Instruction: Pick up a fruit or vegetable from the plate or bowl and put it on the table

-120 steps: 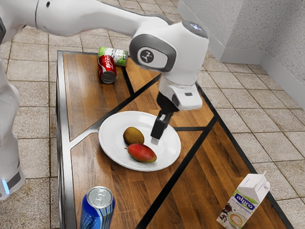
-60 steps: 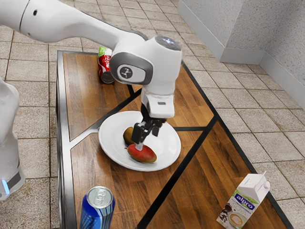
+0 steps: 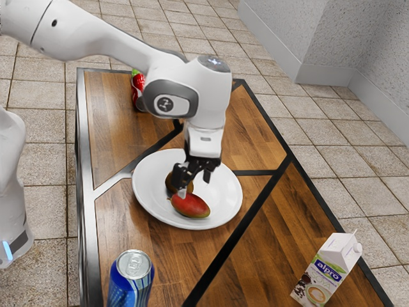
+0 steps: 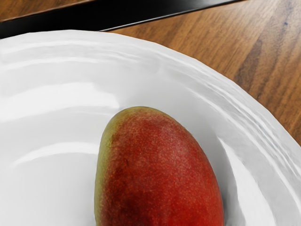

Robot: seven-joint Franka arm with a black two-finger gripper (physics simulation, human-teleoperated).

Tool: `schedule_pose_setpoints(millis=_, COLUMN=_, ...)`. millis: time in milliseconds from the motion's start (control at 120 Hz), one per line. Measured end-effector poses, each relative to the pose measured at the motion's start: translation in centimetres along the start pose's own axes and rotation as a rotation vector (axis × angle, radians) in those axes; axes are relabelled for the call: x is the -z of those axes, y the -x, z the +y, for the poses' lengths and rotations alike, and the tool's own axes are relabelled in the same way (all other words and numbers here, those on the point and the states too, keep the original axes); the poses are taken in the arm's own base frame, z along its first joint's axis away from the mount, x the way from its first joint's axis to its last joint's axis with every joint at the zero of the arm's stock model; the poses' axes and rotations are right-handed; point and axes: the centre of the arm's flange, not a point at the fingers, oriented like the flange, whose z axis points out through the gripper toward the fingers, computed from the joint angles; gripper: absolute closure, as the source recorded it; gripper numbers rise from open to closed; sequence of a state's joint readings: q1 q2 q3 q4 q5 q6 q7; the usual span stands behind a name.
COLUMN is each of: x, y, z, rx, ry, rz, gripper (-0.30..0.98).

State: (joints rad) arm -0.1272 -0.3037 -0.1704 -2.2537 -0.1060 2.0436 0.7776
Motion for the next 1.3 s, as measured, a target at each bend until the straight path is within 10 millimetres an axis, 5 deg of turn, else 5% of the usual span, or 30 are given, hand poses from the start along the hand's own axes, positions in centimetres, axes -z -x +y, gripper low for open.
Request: schedule_pose_setpoints(millis=1300, x=-6.0, y=-0.8, z=-0.4, rx=-0.145, ry=0.086, rz=-0.01, gripper=0.0)
